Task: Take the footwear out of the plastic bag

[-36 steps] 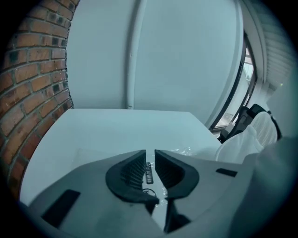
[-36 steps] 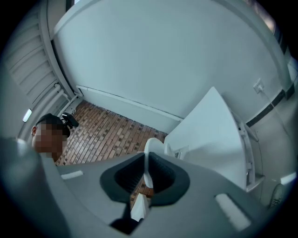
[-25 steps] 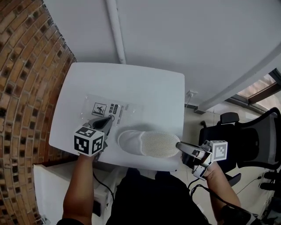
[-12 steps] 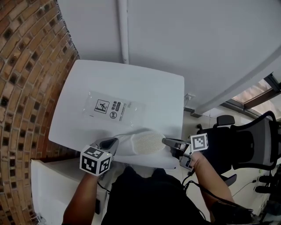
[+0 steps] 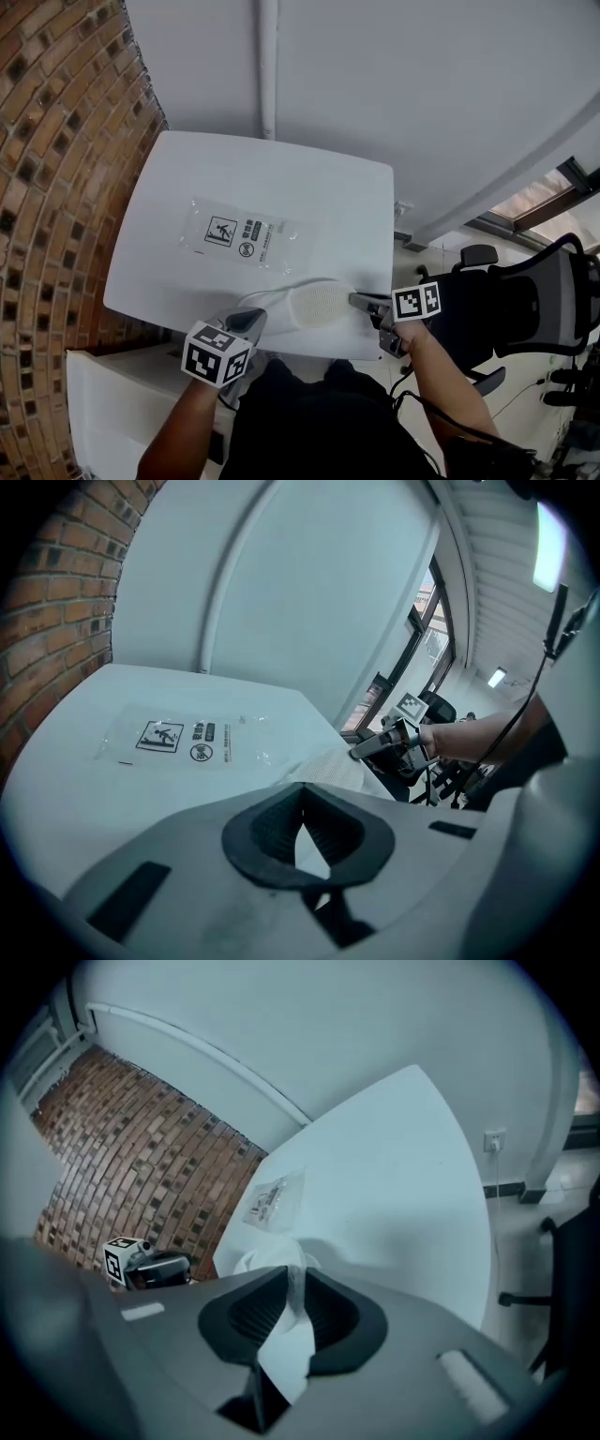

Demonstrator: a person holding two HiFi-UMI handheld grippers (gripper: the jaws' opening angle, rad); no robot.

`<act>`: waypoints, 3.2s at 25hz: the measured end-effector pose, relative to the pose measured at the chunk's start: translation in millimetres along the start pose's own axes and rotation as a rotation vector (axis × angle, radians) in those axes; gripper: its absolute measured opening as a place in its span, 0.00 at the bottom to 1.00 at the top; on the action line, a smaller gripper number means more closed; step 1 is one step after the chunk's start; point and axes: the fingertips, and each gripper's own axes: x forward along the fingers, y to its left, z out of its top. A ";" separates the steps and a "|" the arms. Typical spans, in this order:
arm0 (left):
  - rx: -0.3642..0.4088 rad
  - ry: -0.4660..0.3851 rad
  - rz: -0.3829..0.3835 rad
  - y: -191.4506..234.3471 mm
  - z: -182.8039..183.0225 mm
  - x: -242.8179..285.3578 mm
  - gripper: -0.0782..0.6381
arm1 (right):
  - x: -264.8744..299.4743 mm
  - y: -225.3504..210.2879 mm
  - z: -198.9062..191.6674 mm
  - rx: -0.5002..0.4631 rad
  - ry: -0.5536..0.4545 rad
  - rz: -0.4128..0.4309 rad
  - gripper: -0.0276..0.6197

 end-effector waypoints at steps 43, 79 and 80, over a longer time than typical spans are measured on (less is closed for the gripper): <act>-0.169 -0.246 0.171 -256.7 -52.3 9.2 0.12 | -199.5 78.9 -103.6 -0.565 -0.115 0.183 0.05; -0.094 -0.295 0.208 -217.4 -67.4 -99.7 0.12 | -193.4 154.0 -156.8 -0.630 -0.217 -0.021 0.04; -0.103 -0.302 0.207 -220.6 -66.3 -97.3 0.12 | -194.6 152.8 -154.5 -0.641 -0.209 -0.018 0.05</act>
